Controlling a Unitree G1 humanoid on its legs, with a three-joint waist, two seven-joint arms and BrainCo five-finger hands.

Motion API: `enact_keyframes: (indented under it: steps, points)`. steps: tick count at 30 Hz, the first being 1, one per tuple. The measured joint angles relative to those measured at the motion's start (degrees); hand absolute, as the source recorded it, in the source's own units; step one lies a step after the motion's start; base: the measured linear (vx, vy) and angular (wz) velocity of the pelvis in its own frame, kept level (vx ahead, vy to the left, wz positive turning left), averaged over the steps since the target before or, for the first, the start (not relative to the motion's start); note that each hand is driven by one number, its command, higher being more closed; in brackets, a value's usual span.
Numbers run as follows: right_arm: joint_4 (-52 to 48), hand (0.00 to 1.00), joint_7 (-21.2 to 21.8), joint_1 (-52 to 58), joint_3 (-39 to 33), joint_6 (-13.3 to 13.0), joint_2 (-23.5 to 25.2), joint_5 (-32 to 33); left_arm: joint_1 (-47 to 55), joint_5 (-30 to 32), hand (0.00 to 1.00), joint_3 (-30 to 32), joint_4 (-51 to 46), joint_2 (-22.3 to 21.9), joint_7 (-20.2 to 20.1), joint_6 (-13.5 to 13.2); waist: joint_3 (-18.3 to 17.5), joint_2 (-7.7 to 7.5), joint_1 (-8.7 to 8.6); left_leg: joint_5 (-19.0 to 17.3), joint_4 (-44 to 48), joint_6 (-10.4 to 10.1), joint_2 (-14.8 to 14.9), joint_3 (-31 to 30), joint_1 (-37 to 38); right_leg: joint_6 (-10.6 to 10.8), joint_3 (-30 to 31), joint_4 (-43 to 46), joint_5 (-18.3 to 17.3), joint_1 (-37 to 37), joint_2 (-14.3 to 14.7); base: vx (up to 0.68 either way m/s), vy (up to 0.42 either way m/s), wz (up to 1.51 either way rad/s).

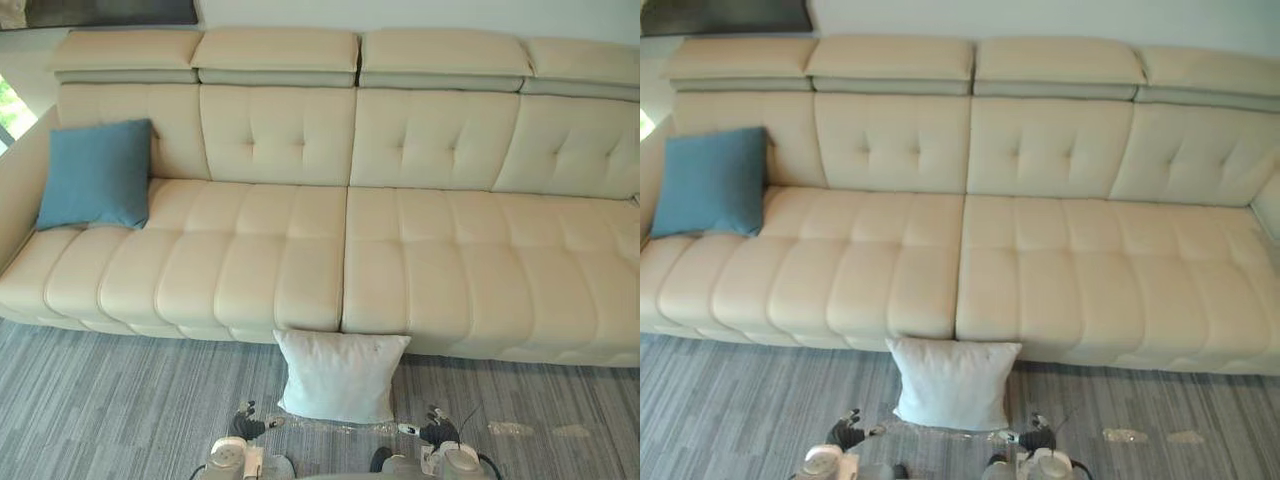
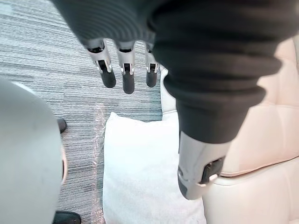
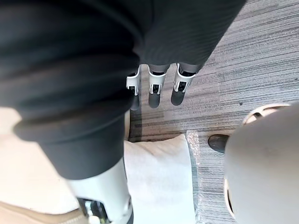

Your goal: Pick up cushions and gather them together orderly.

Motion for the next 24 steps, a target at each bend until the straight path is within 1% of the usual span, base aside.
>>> enact_keyframes:
  steps: [4,7,11,12,13,18,20,24]
  points:
    - [0.98,0.00,-0.19,-0.41,-0.66,0.03,0.02,-0.01,0.09,-0.06,0.00,1.04,0.07,-0.24,0.16,0.01,-0.24,-0.09,0.09,0.14,-0.50,0.16,-0.34,-0.12,0.11,0.50,0.18,-0.47,0.71,0.05,-0.18,-0.06,0.015,0.00]
    - [1.10,0.00,-0.20,-0.50,-0.96,0.03,0.19,-0.01,0.25,-0.07,0.00,2.32,0.18,-0.42,0.62,0.03,-0.33,-0.35,0.19,1.37,-2.27,0.46,-0.91,-0.07,0.83,0.44,0.27,-1.01,1.49,0.11,-0.39,-0.06,0.024,-0.02]
    - [1.76,0.00,-0.22,-0.51,-1.61,0.05,0.29,-0.01,0.40,-0.08,0.00,2.72,0.20,-0.40,0.83,0.02,-0.58,-0.73,0.23,2.03,-2.66,0.54,-1.04,-0.32,1.06,0.46,0.04,-1.49,1.98,0.19,-0.41,-0.06,0.002,0.03]
    - [1.79,0.00,-0.22,-0.51,-1.65,0.05,0.29,-0.01,0.43,-0.08,0.00,2.73,0.20,-0.41,0.88,0.02,-0.62,-0.76,0.23,2.43,-3.19,0.55,-1.14,-0.38,1.22,0.44,0.00,-1.69,2.15,0.24,-0.41,-0.06,-0.004,0.03]
    - [2.16,0.00,-0.24,-0.35,-2.24,0.56,0.29,-0.03,0.53,-0.11,0.00,3.25,1.01,-0.27,1.01,0.05,-1.39,-1.27,0.23,4.98,-7.73,0.55,-2.00,-1.40,3.15,0.78,-0.41,-3.29,3.16,1.08,-0.36,0.00,0.000,0.00]
    - [2.15,0.00,-0.24,-0.20,-2.24,0.57,0.29,-0.02,0.65,-0.11,0.00,3.21,1.06,-0.28,1.00,0.08,-1.81,-1.13,0.12,4.99,-7.91,0.54,-1.99,-1.39,2.84,0.79,-0.62,-3.31,3.15,0.76,-0.41,0.00,0.000,0.00]
    - [2.06,0.00,-0.26,0.11,-2.39,0.57,0.26,0.05,0.85,-0.27,0.00,3.24,1.06,-0.34,1.01,0.08,-2.52,-0.89,-0.02,5.87,-9.71,0.59,-1.87,0.24,2.74,0.93,-1.46,-3.20,3.14,-0.51,-0.63,0.01,0.007,-0.08]
    - [1.16,0.00,-0.60,0.22,-3.74,0.65,0.48,0.15,1.20,-1.27,0.00,3.86,1.09,-0.26,1.03,0.23,-2.57,-0.76,-0.90,6.92,-11.60,0.59,-1.84,1.66,1.63,1.55,-2.94,-2.78,3.11,-1.83,-1.46,0.01,0.012,0.00]
